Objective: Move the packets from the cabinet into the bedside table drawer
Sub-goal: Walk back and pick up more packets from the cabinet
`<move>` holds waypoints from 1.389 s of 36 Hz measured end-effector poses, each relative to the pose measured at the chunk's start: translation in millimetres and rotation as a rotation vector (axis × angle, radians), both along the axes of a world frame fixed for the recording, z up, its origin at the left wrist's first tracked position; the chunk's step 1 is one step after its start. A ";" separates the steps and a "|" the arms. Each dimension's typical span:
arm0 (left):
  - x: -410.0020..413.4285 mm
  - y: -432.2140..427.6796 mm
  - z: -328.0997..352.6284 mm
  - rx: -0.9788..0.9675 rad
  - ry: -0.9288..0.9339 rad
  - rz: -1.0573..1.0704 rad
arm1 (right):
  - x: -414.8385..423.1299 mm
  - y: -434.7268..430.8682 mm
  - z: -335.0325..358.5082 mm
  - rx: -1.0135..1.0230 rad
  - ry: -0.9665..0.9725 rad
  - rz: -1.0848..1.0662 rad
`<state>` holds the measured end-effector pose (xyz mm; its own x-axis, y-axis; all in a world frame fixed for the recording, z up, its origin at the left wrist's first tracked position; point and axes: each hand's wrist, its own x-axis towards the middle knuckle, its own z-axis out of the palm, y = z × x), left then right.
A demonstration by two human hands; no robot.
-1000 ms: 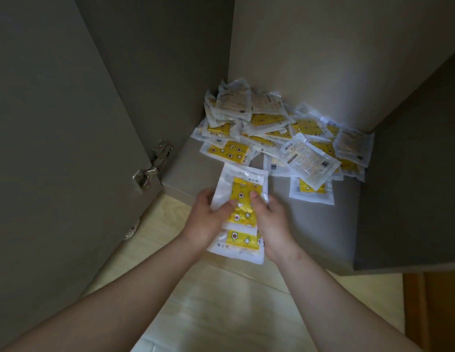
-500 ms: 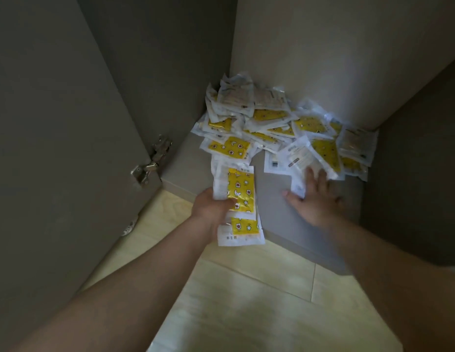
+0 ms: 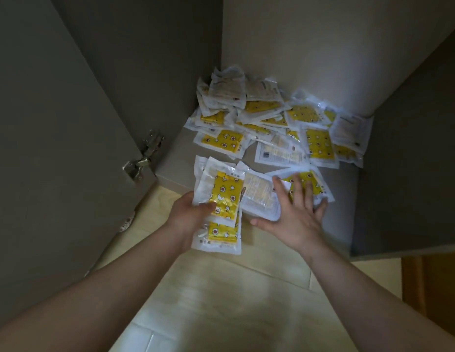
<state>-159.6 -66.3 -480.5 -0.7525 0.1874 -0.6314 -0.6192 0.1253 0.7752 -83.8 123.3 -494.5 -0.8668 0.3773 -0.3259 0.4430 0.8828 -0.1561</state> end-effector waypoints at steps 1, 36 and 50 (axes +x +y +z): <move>-0.6 -0.9 0.2 0.004 -0.005 0.005 | -2.0 1.2 1.4 -0.017 -0.066 0.011; 47.4 -84.0 171.0 0.037 -0.241 0.141 | 31.4 -81.5 184.4 -0.256 0.516 -0.036; 124.6 -126.2 435.6 -0.177 -0.219 0.255 | 68.1 -132.5 478.5 -0.776 0.234 -0.151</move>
<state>-35.0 -192.5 -44.8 -0.6044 -0.1150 -0.7883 -0.7965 0.0657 0.6011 -15.7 -9.2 -15.9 -0.9028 0.2367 -0.3591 0.4283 0.4194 -0.8004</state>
